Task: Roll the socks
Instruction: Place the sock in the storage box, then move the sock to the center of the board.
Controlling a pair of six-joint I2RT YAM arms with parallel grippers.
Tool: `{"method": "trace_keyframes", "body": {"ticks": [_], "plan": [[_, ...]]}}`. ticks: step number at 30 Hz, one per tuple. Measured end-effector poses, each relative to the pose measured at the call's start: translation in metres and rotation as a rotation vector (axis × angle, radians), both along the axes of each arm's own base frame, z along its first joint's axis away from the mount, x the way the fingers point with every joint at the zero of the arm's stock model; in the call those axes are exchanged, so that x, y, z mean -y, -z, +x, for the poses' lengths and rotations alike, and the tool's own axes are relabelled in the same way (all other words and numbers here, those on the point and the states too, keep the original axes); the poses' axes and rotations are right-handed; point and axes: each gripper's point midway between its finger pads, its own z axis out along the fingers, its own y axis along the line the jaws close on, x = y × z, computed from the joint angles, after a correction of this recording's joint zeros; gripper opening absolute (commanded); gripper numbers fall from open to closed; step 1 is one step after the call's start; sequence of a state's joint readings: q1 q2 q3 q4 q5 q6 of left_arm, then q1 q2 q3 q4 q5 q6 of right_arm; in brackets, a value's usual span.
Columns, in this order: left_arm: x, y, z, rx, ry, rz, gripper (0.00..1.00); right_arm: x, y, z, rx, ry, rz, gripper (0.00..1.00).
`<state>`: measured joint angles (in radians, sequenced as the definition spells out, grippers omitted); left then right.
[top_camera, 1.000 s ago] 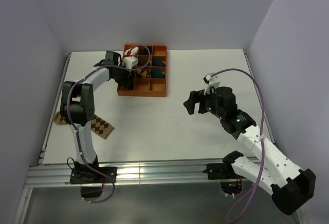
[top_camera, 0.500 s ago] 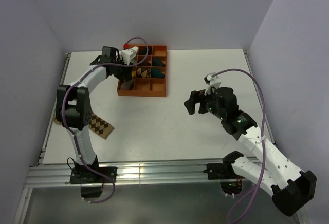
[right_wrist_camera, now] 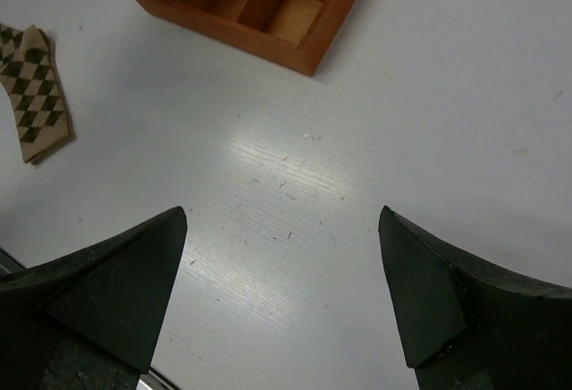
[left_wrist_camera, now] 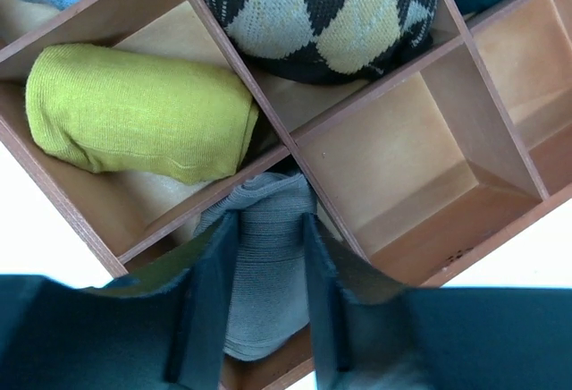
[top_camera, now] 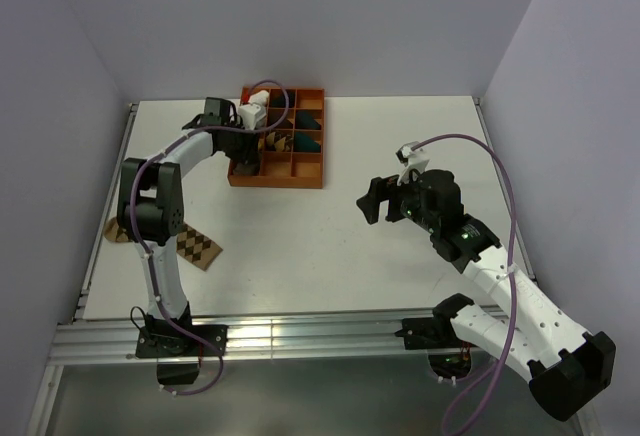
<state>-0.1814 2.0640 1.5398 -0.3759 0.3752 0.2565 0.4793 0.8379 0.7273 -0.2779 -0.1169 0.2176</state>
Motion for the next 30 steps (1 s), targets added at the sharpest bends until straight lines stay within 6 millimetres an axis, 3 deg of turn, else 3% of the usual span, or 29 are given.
{"method": "trace_keyframes", "body": {"ticks": [4,7,10,15,17,19,20,23,25,30], "plan": [[0.0,-0.003,0.001,-0.006,-0.038,-0.018,0.53,0.0,-0.002,-0.001,0.007,-0.001,0.004,0.95],[-0.004,-0.017,-0.001,0.009,-0.108,-0.032,0.62,0.0,-0.008,-0.003,0.023,-0.006,0.015,0.95],[-0.014,-0.054,-0.006,0.068,-0.23,-0.055,0.75,0.0,-0.014,-0.006,0.039,-0.012,0.027,0.95],[-0.046,-0.149,-0.027,0.249,-0.522,-0.142,0.84,-0.003,-0.019,-0.011,0.043,-0.035,0.054,0.98],[-0.062,-0.176,-0.041,0.308,-0.644,-0.179,0.86,-0.005,-0.021,-0.013,0.045,-0.043,0.067,0.98],[-0.081,-0.189,-0.06,0.336,-0.78,-0.218,0.86,-0.005,-0.023,-0.016,0.047,-0.048,0.079,0.98],[-0.089,-0.189,-0.069,0.339,-0.837,-0.232,0.85,-0.006,-0.023,-0.017,0.047,-0.051,0.084,0.98],[-0.116,-0.162,-0.104,0.284,-1.022,-0.239,0.81,-0.008,-0.021,-0.02,0.035,-0.063,0.097,0.97],[-0.13,-0.125,-0.133,0.211,-1.136,-0.225,0.77,-0.009,-0.018,-0.023,0.024,-0.074,0.105,0.97],[-0.146,-0.058,-0.184,0.073,-1.31,-0.187,0.75,-0.013,-0.006,-0.032,-0.012,-0.103,0.121,0.96]]}}
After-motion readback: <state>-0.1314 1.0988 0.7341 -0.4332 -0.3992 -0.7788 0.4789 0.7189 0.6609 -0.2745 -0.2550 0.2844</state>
